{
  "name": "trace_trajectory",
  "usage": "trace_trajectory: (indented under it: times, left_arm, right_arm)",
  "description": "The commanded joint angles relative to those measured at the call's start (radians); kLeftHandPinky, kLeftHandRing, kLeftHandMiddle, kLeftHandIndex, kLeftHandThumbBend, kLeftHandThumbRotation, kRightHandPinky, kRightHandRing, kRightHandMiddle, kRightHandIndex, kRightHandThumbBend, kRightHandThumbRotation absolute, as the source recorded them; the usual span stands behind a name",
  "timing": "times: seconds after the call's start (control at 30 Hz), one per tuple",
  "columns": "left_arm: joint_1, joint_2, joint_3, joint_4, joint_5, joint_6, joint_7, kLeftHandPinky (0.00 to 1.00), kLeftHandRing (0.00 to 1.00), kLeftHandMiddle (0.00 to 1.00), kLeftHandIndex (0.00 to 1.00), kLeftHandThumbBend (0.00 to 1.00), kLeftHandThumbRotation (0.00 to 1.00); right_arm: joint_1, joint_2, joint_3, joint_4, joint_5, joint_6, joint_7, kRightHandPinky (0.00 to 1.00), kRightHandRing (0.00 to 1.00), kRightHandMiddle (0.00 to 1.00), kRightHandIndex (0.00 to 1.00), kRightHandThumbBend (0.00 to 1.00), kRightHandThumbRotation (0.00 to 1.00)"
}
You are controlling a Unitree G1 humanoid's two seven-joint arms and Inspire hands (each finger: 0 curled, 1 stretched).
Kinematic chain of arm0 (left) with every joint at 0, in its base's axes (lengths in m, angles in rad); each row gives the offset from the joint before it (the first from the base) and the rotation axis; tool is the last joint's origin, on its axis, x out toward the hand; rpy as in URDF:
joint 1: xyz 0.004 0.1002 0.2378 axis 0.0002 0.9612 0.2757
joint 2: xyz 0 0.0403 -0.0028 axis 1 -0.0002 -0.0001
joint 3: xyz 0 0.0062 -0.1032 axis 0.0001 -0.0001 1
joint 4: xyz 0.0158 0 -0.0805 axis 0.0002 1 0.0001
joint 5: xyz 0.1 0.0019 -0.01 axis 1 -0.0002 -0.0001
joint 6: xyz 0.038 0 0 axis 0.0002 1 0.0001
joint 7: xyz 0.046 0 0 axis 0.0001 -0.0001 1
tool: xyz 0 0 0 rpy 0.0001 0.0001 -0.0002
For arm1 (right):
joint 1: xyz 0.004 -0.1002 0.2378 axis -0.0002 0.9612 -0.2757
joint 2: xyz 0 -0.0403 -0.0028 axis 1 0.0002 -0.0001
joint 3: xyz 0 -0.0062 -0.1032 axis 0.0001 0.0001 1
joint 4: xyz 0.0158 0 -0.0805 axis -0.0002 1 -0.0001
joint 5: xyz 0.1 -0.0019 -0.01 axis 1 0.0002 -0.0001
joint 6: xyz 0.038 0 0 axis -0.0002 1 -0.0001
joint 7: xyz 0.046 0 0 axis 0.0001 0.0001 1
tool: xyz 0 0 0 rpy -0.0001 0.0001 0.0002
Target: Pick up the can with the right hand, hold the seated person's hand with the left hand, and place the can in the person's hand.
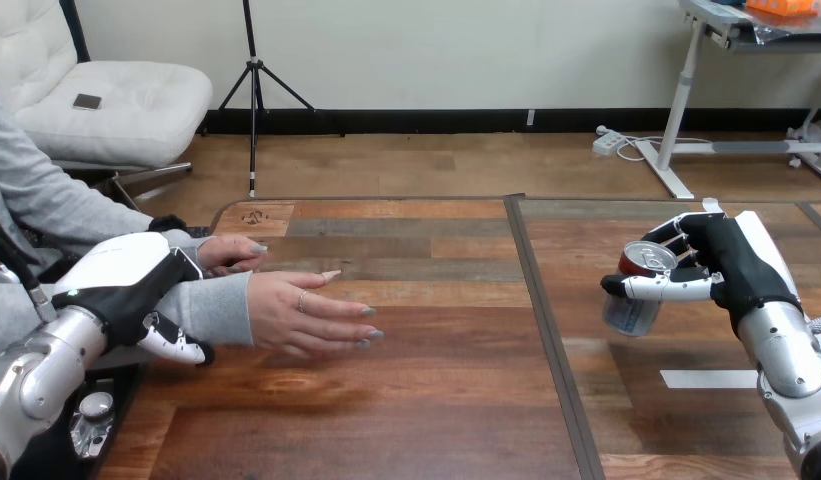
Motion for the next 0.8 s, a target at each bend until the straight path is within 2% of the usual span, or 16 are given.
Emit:
trace_trajectory:
  times: [0.0,0.3,0.77]
  left_arm:
    - [-0.065,0.018,0.050,-0.064,-0.032,-0.031,0.046,0.15,0.21,0.27,0.28,0.66,0.00]
    - [-0.060,0.018,0.065,-0.090,-0.041,-0.059,0.052,0.15,0.20,0.27,0.28,0.67,0.00]
    - [-0.057,0.014,0.086,-0.137,-0.061,-0.085,0.034,0.14,0.19,0.25,0.26,0.66,0.00]
  right_arm:
    - [-0.085,-0.002,0.002,-0.047,0.006,-0.017,-0.007,0.33,0.37,0.41,0.44,0.85,0.00]
    - [-0.084,-0.002,0.003,-0.049,0.004,-0.015,-0.008,0.33,0.37,0.41,0.44,0.84,0.00]
    - [-0.080,0.008,-0.002,-0.056,0.012,-0.029,-0.007,0.34,0.37,0.41,0.44,0.84,0.00]
